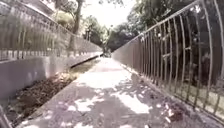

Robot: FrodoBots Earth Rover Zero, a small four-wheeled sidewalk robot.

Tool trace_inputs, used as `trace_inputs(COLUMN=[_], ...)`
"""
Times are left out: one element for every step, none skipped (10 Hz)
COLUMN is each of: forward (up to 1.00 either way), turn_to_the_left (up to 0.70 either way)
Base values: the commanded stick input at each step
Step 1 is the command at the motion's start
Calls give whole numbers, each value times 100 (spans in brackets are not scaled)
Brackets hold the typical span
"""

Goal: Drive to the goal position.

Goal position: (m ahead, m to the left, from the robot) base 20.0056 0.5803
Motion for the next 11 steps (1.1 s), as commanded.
trace_inputs(forward=[50, 50, 50, 50, 50, 50, 50, 50, 50, 50, 50], turn_to_the_left=[0, 0, 0, 0, 0, 0, 0, 0, 0, 0, 0])
